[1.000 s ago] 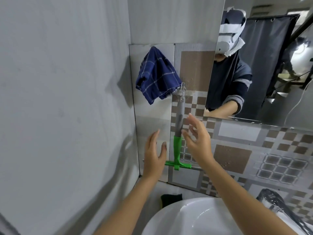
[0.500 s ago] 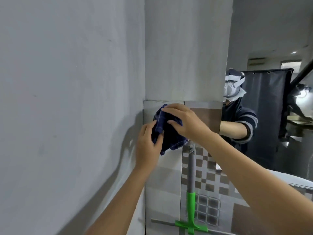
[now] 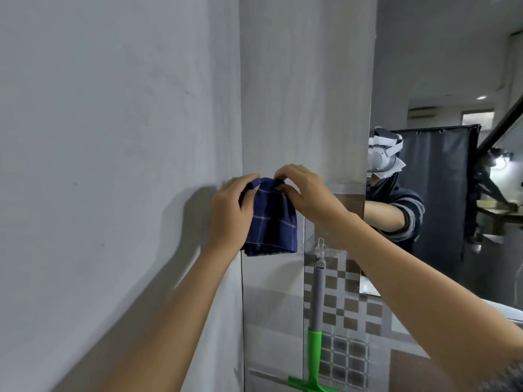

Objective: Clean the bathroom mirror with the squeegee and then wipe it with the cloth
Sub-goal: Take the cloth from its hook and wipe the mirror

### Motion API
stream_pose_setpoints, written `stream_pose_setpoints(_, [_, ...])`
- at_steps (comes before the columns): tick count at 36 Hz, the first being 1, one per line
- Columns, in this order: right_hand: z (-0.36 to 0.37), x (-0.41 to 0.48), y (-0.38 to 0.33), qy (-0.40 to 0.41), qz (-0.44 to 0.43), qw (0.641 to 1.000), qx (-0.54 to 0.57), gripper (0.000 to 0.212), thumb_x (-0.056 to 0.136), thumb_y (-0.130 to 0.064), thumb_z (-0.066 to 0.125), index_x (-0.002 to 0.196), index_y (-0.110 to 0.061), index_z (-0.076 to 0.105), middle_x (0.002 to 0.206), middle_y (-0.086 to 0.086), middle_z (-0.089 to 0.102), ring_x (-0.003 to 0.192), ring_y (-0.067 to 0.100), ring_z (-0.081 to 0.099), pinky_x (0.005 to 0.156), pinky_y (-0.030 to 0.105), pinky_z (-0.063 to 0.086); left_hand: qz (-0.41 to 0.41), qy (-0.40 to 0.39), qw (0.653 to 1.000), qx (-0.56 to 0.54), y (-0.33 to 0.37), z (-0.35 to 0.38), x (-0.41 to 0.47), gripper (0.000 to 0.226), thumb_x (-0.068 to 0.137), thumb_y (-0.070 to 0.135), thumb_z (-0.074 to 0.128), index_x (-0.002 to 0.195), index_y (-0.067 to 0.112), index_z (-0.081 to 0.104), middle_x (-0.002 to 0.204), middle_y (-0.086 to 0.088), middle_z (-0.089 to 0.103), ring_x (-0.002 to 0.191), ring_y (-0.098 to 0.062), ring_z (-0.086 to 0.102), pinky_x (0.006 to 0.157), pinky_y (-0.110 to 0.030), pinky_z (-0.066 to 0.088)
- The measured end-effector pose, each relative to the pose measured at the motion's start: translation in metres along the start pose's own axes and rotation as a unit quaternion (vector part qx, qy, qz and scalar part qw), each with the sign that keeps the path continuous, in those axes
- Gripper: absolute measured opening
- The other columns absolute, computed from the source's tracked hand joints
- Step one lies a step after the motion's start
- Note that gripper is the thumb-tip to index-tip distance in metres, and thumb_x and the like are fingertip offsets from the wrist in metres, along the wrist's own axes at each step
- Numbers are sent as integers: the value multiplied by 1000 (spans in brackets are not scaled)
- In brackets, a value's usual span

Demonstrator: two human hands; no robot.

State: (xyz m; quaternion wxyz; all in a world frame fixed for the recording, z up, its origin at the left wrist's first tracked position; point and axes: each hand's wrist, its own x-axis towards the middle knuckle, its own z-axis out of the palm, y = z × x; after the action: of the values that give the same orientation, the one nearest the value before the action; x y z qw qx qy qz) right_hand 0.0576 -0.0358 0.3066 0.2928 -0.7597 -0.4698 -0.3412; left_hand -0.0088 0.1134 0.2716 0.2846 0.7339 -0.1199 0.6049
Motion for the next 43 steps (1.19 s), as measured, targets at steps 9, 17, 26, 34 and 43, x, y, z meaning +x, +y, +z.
stream_pose_setpoints(9, [-70,-37,-35,81,-19,996,0,12,93,-8,50,103,-5,55,99,3,56,89,14,54,75,5,36,11,-29,997,-76,79,-24,17,18,89,9,58,104,9,67,98,4,67,87,-5,59,79,-6,44])
stream_pose_setpoints(17, [-132,-108,-34,112,17,993,20,16,89,-23,59,103,-16,56,93,-8,55,87,13,56,82,29,49,9,-106,985,-133,150,-14,13,18,89,10,57,102,14,68,98,7,67,88,0,59,80,-7,45])
stream_pose_setpoints(26, [-204,-158,-18,112,159,980,51,18,80,-19,71,78,-31,57,97,12,65,80,21,61,77,40,53,-6,-131,970,-207,208,33,-5,25,85,4,61,94,24,71,90,16,67,82,12,60,75,-4,44])
stream_pose_setpoints(34, [-272,-175,-6,140,191,971,-41,17,77,-12,73,94,-10,71,84,-11,63,82,12,60,75,16,47,-6,-161,955,-250,232,89,-12,22,81,7,67,103,10,70,93,4,71,77,6,63,73,-7,47])
stream_pose_setpoints(43, [-295,-101,23,230,182,951,-95,12,81,-14,68,93,-15,72,92,-3,66,83,2,57,65,4,39,-5,-95,941,-324,230,137,62,18,81,4,66,96,14,72,87,5,71,79,4,64,70,-8,46])
